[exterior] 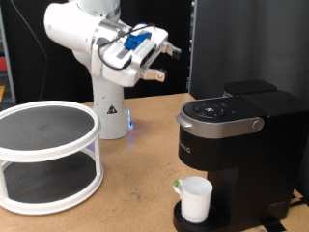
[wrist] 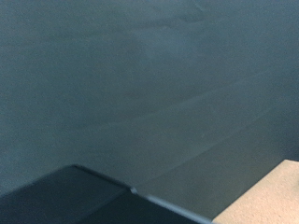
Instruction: Make a cup of coffee with the keurig machine
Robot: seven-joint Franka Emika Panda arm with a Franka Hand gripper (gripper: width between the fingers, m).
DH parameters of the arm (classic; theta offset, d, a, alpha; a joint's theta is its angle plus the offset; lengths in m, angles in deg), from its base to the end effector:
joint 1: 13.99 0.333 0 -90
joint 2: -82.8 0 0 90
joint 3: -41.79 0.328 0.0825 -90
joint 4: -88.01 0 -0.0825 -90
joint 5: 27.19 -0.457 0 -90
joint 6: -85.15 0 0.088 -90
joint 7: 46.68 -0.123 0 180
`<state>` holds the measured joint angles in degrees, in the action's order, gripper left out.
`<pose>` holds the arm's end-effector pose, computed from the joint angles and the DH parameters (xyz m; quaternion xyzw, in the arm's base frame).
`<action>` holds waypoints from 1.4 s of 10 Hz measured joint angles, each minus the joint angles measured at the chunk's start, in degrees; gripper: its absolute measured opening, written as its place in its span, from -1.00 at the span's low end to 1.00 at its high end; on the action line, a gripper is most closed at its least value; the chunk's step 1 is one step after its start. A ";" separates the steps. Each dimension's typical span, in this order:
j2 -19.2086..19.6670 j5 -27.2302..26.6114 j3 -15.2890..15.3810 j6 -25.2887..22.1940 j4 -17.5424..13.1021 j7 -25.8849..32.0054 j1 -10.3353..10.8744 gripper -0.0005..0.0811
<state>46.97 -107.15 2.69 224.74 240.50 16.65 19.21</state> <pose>0.4639 -0.0122 0.3940 -0.7868 0.0304 -0.3473 0.5093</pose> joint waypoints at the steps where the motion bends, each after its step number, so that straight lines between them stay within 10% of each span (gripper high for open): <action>1: -1.31 1.84 0.64 -0.04 0.01 -2.41 -0.73 0.99; 5: -0.51 17.06 3.65 0.32 0.44 0.57 -1.09 0.99; 8: 1.61 34.14 4.71 -9.17 -1.25 0.60 -1.47 0.99; 10: 1.28 27.35 4.43 -7.48 -0.88 0.50 -0.84 0.99; 14: -0.99 -9.72 4.42 0.68 -0.79 5.97 5.37 0.99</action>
<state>45.97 -116.86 7.11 225.43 239.71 22.61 24.58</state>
